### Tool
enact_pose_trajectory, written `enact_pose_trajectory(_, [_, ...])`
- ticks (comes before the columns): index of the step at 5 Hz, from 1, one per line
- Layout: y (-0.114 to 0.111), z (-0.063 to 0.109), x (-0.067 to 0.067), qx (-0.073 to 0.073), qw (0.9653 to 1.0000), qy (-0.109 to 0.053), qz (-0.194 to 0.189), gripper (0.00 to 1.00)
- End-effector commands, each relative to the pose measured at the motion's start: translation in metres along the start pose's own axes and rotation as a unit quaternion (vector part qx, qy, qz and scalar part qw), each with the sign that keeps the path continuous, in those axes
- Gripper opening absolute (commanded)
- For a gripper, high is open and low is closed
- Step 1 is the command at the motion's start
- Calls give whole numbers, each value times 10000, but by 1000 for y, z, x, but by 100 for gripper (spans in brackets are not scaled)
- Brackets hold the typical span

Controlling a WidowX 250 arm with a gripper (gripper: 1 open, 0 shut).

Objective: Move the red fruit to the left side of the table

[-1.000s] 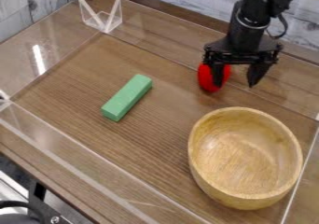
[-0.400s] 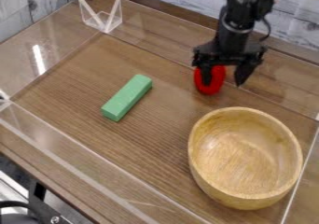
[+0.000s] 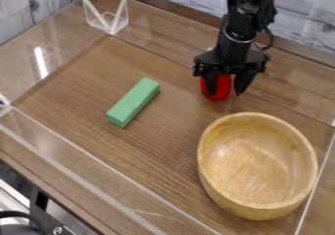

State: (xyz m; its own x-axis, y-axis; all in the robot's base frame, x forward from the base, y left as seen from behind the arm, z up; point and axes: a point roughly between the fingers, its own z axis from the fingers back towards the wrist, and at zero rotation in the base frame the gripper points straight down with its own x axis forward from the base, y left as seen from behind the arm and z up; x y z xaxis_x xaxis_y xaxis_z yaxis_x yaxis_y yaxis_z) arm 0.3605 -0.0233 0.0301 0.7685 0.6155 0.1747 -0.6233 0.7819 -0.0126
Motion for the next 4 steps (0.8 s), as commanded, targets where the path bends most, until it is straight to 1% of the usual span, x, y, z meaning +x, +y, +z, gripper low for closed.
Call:
enact_pose_trajectory(1, [-9, 34, 6, -309, 9991, -177, -232, 0])
enact_pose_trajectory(2, [-5, 62, 8, -545, 9976, -259, -345, 0])
enact_pose_trajectory(3, [16, 91, 18, -697, 9960, -411, -371, 0])
enact_pose_trajectory(4, [44, 113, 26, -695, 9960, -491, -258, 0])
